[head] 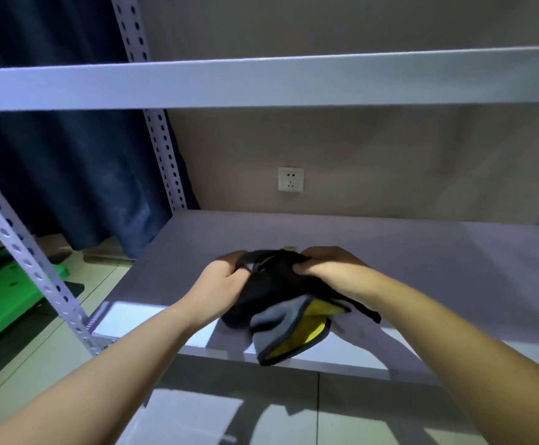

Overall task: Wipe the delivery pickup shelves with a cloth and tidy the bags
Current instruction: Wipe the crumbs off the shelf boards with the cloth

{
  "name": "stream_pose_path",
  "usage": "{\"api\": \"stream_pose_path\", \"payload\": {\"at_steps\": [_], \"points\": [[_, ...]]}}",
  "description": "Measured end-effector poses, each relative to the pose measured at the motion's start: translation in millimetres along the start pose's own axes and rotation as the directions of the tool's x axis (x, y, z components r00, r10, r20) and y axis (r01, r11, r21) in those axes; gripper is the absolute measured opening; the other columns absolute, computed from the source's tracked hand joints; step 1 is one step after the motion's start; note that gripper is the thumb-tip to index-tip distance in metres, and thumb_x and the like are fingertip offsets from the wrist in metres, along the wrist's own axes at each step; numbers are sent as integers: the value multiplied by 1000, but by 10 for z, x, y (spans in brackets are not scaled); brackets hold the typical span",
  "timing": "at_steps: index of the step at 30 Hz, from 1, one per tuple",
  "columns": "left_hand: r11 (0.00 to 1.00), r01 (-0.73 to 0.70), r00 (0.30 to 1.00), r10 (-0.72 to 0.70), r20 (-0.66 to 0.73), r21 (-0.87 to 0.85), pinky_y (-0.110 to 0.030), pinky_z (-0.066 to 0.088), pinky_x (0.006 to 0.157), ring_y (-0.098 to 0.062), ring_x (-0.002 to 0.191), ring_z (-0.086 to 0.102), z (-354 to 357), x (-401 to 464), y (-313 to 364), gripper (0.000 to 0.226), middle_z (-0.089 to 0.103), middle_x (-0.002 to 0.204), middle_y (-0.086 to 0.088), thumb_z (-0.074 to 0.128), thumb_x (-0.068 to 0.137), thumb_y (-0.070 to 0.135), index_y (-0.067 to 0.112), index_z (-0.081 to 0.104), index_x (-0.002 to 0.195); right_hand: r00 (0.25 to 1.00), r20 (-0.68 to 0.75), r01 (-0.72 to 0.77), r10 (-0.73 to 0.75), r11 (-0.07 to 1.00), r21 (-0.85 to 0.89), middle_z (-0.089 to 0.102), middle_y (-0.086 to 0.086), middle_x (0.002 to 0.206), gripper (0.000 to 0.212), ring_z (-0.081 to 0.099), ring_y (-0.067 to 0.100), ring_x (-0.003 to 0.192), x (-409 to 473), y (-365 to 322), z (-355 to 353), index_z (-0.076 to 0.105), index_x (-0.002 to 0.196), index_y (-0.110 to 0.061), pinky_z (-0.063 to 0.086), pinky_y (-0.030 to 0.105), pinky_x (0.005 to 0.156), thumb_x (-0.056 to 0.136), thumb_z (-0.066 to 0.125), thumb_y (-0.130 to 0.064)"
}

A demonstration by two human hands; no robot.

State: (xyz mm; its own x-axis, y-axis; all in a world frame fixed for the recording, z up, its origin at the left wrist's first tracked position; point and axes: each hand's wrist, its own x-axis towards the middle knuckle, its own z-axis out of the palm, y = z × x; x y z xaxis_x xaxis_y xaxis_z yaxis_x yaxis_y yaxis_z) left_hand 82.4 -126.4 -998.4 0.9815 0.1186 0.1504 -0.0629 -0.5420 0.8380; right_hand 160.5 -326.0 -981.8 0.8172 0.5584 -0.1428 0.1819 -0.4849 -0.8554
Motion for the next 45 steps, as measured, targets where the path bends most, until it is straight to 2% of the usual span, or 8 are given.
{"api": "stream_pose_path", "payload": {"at_steps": [6, 13, 18, 24, 27, 31, 38, 45], "points": [[993, 77, 996, -81, -45, -92, -15, 47, 72, -2, 82, 64, 87, 347, 292, 21, 73, 90, 10, 54, 93, 35, 23, 72, 91, 999, -6, -46, 46, 928, -370, 67, 6, 106, 27, 62, 26, 97, 109, 181, -47, 62, 105, -12, 47, 36, 79, 89, 56, -34], [829, 192, 894, -368, 256, 525, -19, 46, 56, -16, 72, 66, -209, 730, 302, 27, 66, 96, -14, 49, 98, 29, 7, 64, 104, 977, -126, -189, 173, 974, -122, 63, 16, 98, 16, 70, 26, 63, 268, 549, -455, 56, 98, -13, 53, 29, 48, 100, 41, -16], [932, 357, 934, -357, -2, 66, -32, 58, 55, -26, 64, 68, -300, 919, 316, 12, 60, 83, -16, 44, 97, 4, 5, 56, 98, 955, -238, -85, 180, 929, 361, 66, 17, 95, 12, 65, 29, 68, 538, 219, -362, 55, 94, -13, 56, 34, 58, 98, 44, -16], [996, 85, 955, -71, -287, 38, -21, 40, 51, -16, 65, 54, -542, 1031, 410, 23, 59, 79, -7, 37, 96, 5, 11, 59, 92, 823, -554, 261, -130, 951, 164, 51, -5, 73, 14, 45, 7, 60, 785, -354, -430, 54, 97, -15, 32, 10, 40, 95, 41, -9], [996, 12, 953, -39, -300, -91, -33, 46, 59, -24, 74, 62, -643, 1013, 399, 21, 64, 85, -8, 43, 92, 5, 16, 61, 95, 765, -580, 375, -280, 926, 48, 52, -9, 75, 14, 46, 3, 64, 743, -434, -446, 55, 97, -15, 35, 9, 51, 96, 44, -7], [993, 115, 973, -114, -201, -5, -27, 30, 57, -17, 68, 46, -645, 764, 306, 15, 53, 75, -8, 47, 92, 7, 7, 57, 82, 847, -434, 321, -306, 946, -41, 52, -6, 70, 18, 46, 0, 59, 562, -128, -415, 58, 82, -14, 33, 13, 55, 93, 49, -3], [949, 315, 912, -294, 287, -29, -34, 52, 79, -27, 84, 64, -248, 244, -65, 23, 68, 94, -18, 54, 87, 17, 0, 64, 100, 973, -230, 19, -23, 1000, -20, 44, 5, 58, 26, 40, 17, 60, 196, 477, -383, 48, 60, -8, 25, 31, 61, 85, 56, -4], [919, 391, 920, -390, 27, -46, -38, 54, 70, -29, 67, 61, 24, 468, -303, 23, 61, 69, -14, 48, 96, 21, 8, 57, 79, 904, -427, -54, -14, 987, -148, 67, -1, 91, 18, 63, 22, 93, 504, 462, -218, 64, 107, -23, 47, 27, 69, 90, 57, -23]]}}
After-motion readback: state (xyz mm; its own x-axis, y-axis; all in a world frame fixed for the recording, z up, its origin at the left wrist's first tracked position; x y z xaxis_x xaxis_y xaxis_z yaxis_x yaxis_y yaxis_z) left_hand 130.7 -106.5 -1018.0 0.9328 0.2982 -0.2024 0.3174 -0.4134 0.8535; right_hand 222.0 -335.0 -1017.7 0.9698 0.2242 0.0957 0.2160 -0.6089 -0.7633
